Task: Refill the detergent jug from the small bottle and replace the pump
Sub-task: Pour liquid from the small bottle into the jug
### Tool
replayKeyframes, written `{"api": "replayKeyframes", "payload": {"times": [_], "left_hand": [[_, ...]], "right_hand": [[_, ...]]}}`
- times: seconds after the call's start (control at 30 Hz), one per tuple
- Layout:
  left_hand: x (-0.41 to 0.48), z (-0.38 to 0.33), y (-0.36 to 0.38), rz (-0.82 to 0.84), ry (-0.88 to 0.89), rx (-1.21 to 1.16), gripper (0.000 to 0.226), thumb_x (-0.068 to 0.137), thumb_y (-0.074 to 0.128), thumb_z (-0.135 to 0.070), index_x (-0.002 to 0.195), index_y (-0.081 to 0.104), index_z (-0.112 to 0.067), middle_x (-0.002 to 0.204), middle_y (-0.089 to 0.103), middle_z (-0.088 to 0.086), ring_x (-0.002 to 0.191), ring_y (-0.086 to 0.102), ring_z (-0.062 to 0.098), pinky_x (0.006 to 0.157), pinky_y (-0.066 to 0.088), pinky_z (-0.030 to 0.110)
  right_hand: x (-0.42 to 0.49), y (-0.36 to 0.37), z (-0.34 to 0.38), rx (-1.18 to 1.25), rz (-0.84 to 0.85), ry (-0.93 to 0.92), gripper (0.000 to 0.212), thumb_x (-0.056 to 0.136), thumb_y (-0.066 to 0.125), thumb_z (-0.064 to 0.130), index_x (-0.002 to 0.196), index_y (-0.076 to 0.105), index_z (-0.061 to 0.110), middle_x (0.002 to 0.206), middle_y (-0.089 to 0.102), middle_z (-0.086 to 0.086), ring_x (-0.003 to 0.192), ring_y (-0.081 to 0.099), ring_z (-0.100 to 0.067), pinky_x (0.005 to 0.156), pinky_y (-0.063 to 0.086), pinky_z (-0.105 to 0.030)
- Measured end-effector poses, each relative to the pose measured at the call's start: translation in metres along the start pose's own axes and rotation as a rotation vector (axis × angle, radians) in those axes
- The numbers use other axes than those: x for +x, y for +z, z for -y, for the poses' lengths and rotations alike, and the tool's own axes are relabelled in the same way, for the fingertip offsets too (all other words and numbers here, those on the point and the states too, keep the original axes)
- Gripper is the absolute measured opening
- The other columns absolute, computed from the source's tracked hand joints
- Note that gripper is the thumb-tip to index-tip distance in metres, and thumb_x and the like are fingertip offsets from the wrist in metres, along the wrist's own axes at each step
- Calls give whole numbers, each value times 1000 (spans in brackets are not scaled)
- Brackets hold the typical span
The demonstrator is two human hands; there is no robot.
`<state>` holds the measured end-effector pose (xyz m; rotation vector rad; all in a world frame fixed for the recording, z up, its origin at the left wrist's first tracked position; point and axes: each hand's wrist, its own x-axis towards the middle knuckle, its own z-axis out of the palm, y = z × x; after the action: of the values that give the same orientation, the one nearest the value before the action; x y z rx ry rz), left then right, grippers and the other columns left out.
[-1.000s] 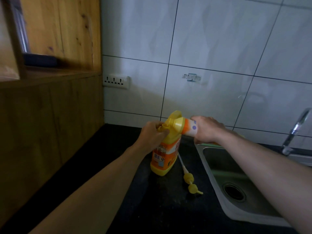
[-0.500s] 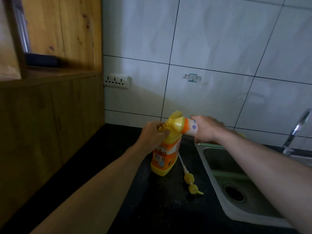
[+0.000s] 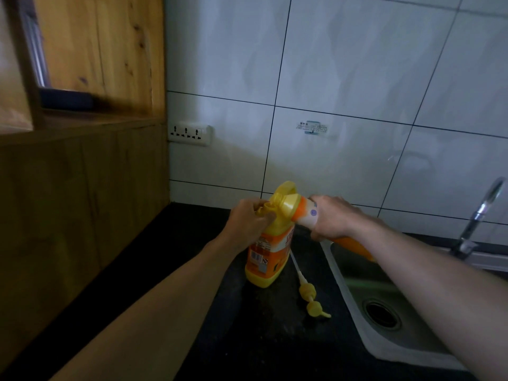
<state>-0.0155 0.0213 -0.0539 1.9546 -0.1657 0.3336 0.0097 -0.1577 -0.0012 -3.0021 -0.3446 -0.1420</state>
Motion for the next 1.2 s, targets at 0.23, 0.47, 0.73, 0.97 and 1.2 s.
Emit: {"api": "replayKeyframes", "payload": {"times": [0.23,0.47,0.73,0.97,1.2], "left_hand": [[-1,-2,1,-3,-5,-9,32,91,59,-20,122,59,-12,118,64,9,109,60,22,90,52,41],[-2,-3,0,3,0,-10,34,92,58,-21,124,58,-10,119,63,10,110,60,22,92,52,42],[-1,-2,1,0,7,-3,33,92,58,-20,123,58,-10,120,63,10,111,60,23,94,51,44],[-1,0,0,-2,13,-13,31,91,59,-20,121,60,-11,115,65,9,106,62,21,87,53,37],[-1,0,1,2,17,-21,32,92,58,-19,123,58,-11,117,64,9,109,61,22,86,52,36]], "right_hand": [[0,7,-6,23,14,19,58,59,84,25,106,50,27,96,55,1,88,54,-22,75,49,-39],[0,6,-5,12,19,27,60,60,84,24,109,49,26,98,55,0,90,54,-23,78,49,-42],[0,9,-6,20,20,34,62,59,84,24,109,48,27,99,55,0,92,55,-23,81,51,-44],[-1,9,-6,17,15,26,63,58,85,24,111,52,26,103,58,-1,93,56,-24,82,51,-44],[-2,4,-6,-23,-8,8,63,60,85,24,114,52,26,103,59,0,93,57,-23,79,51,-42]]}}
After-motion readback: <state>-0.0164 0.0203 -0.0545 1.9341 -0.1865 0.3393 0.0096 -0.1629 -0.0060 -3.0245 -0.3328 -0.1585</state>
